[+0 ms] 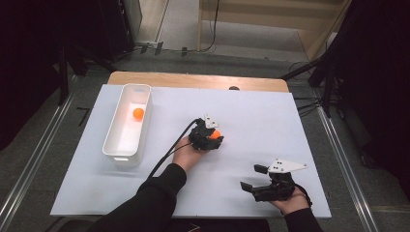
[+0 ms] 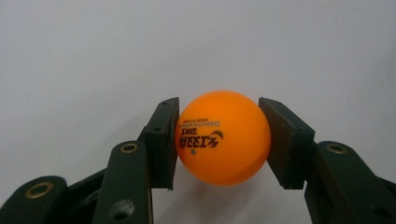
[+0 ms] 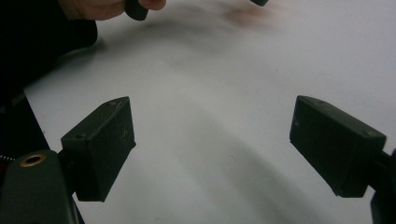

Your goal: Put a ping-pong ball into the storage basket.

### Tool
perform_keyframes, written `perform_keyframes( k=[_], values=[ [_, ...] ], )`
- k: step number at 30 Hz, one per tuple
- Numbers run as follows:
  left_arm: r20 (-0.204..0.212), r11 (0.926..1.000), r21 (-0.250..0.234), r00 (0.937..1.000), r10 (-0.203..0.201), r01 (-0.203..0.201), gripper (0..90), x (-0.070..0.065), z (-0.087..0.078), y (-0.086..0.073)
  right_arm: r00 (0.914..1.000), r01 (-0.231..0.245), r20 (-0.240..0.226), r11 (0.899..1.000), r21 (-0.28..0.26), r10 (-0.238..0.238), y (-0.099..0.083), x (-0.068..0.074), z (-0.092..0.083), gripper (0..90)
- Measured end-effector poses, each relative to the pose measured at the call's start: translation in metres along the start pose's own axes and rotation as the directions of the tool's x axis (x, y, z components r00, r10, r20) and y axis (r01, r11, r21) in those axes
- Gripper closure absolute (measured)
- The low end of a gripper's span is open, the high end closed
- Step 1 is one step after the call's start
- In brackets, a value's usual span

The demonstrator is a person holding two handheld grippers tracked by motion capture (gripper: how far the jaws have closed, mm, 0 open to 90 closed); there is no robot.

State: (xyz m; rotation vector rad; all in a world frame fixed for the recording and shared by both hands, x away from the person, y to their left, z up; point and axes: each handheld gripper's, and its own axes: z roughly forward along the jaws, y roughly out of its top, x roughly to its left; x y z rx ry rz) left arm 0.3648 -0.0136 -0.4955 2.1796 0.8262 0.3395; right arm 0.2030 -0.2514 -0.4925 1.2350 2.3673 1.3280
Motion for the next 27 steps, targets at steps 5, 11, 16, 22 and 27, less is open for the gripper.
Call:
perform_keyframes(
  k=[5,11,16,22,27],
  values=[
    [0.015,1.0000,-0.005,0.9999,0.007,-0.007,50.8,-0.001,-0.007,0.005,1.0000,0.000,0.000,1.000,0.002,0.000,0.000,0.000,0.000,12.5],
    [0.028,1.0000,0.003,0.9996,0.004,-0.004,50.8,0.000,-0.014,0.008,1.0000,0.000,-0.001,1.000,0.004,0.000,0.000,0.000,0.000,12.5],
    [0.044,0.9999,0.008,0.9990,0.007,-0.008,50.8,0.000,-0.019,0.011,1.0000,0.003,0.000,1.000,0.004,-0.003,0.000,0.000,0.001,12.5],
    [0.060,0.9999,0.012,0.9981,0.010,-0.011,50.8,-0.002,-0.027,0.015,1.0000,0.007,0.002,1.000,0.007,-0.007,0.000,0.000,0.001,12.5],
    [0.074,0.9999,0.014,0.9972,0.008,-0.009,50.8,-0.002,-0.032,0.017,1.0000,0.006,0.003,1.000,0.007,-0.006,0.000,0.000,0.001,12.5]
  ],
)
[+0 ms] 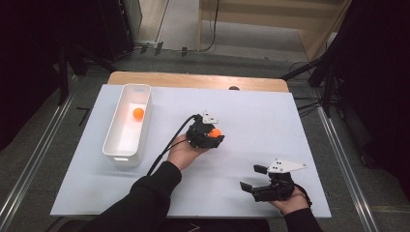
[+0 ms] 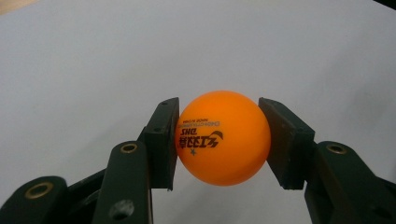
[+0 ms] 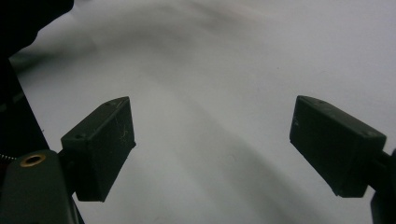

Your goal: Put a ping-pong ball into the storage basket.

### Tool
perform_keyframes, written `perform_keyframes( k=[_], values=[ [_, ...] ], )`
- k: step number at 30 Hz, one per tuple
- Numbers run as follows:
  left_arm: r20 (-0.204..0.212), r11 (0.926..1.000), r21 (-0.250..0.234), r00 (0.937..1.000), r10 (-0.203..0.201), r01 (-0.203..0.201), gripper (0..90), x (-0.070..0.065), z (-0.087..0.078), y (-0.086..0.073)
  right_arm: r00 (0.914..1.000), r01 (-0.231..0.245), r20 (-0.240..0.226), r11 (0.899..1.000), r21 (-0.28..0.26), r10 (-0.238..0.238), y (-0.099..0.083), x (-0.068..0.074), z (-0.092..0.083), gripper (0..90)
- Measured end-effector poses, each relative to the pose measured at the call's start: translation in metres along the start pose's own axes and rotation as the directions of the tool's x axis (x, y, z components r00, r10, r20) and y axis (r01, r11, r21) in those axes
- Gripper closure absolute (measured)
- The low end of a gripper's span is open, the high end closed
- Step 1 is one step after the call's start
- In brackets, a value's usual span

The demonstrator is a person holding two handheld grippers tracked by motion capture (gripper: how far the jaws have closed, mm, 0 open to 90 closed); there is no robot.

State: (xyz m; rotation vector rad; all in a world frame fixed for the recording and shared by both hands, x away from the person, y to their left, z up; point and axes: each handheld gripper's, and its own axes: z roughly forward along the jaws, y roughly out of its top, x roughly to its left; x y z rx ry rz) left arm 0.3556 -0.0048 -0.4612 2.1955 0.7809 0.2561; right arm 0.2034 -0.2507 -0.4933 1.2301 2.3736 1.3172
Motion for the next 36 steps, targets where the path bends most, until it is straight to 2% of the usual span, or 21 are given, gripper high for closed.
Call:
perform_keyframes(
  k=[15,21,29,36],
  values=[
    [0.010,0.9997,0.002,0.9997,0.023,-0.023,50.8,0.000,-0.023,0.017,1.0000,0.002,0.001,1.000,0.002,-0.002,0.000,0.000,0.000,12.5],
    [0.023,0.9999,-0.005,0.9997,0.012,-0.012,50.8,-0.002,-0.034,0.023,1.0000,0.003,0.003,1.000,0.002,-0.003,0.000,0.000,0.000,12.5],
    [0.030,0.9998,-0.014,0.9994,0.017,-0.016,50.8,0.000,-0.049,0.028,1.0000,0.000,0.002,1.000,0.004,0.000,0.000,0.000,0.000,12.5],
    [0.031,0.9994,-0.020,0.9991,0.028,-0.027,50.8,-0.001,-0.056,0.031,1.0000,0.000,0.001,1.000,0.006,0.000,0.000,0.000,0.000,12.5]
  ],
)
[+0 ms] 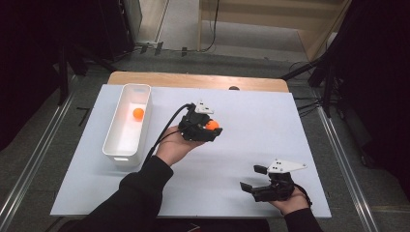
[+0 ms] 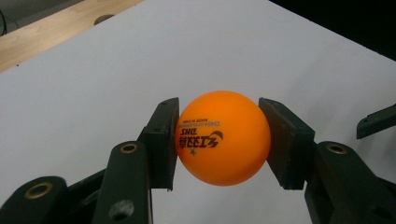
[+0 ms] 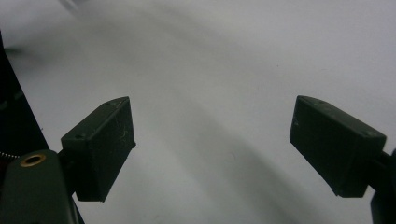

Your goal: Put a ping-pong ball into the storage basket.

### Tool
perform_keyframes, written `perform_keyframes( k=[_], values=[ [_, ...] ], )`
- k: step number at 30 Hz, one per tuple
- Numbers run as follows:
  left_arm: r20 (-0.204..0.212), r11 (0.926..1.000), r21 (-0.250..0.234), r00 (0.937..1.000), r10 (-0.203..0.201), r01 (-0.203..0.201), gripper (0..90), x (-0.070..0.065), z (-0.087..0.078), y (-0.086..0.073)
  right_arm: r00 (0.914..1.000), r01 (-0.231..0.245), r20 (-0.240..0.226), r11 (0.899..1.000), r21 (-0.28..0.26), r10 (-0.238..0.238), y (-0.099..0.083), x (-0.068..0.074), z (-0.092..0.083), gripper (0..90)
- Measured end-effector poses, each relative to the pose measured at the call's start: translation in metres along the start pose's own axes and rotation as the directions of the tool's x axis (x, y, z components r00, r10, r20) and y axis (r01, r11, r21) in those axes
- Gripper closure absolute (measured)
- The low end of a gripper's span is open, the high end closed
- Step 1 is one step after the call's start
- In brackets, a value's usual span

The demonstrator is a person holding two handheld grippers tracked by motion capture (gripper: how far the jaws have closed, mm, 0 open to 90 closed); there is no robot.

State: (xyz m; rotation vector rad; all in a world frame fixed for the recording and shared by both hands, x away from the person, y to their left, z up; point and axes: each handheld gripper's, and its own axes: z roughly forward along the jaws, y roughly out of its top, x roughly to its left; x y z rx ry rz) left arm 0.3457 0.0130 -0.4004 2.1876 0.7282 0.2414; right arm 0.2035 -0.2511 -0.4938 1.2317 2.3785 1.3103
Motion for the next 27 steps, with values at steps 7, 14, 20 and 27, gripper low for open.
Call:
perform_keyframes(
  k=[7,14,20,27],
  values=[
    [0.003,1.0000,-0.009,1.0000,0.003,-0.003,50.8,-0.002,-0.004,0.001,1.0000,0.000,0.002,1.000,-0.002,0.000,0.000,0.000,0.000,12.5],
    [-0.014,1.0000,-0.006,0.9999,0.000,0.000,50.8,0.002,-0.005,-0.001,1.0000,-0.006,-0.002,1.000,-0.005,0.006,0.000,0.000,-0.001,12.5],
    [-0.028,0.9999,-0.009,0.9996,-0.008,0.007,50.7,0.007,-0.007,-0.003,1.0000,-0.005,-0.003,1.000,-0.006,0.005,0.000,0.000,-0.001,12.5],
    [-0.046,0.9994,-0.022,0.9986,-0.026,0.025,50.8,0.014,-0.011,-0.006,1.0000,-0.007,-0.005,1.000,-0.008,0.006,0.001,0.000,0.000,12.5]
  ],
)
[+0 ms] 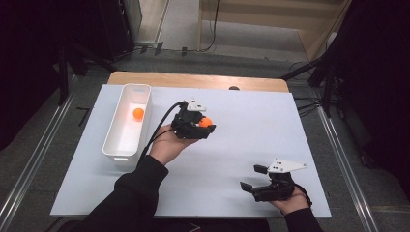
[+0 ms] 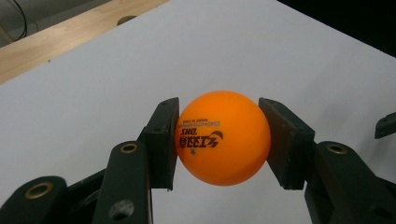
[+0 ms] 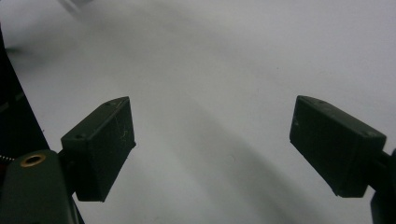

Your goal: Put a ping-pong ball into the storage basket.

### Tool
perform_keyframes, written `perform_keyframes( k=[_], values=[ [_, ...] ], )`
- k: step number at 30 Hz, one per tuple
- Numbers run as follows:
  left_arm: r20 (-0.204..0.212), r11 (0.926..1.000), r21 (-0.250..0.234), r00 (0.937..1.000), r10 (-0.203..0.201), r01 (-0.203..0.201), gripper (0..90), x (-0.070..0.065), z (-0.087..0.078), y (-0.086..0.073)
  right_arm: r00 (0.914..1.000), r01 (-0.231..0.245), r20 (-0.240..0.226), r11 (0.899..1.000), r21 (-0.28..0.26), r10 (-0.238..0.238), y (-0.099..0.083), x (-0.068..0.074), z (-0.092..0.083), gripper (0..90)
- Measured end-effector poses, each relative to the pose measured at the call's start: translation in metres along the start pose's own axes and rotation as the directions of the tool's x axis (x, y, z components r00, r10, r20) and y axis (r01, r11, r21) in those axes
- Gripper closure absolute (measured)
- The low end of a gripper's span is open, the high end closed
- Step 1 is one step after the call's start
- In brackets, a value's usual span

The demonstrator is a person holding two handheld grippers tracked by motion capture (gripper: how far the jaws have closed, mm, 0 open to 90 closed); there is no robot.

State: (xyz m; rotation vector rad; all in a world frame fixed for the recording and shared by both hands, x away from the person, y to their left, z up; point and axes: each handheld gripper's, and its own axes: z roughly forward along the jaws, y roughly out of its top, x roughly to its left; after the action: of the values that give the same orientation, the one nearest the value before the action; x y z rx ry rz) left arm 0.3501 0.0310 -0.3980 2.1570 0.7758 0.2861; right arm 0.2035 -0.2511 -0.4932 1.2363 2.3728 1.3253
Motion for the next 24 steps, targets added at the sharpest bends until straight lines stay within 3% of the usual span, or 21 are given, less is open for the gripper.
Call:
perform_keyframes(
  k=[24],
  values=[
    [-0.042,0.9988,-0.013,0.9980,-0.047,0.047,50.8,0.025,-0.015,-0.006,1.0000,0.008,0.000,1.000,-0.004,-0.008,0.002,-0.001,0.000,12.5]
  ],
)
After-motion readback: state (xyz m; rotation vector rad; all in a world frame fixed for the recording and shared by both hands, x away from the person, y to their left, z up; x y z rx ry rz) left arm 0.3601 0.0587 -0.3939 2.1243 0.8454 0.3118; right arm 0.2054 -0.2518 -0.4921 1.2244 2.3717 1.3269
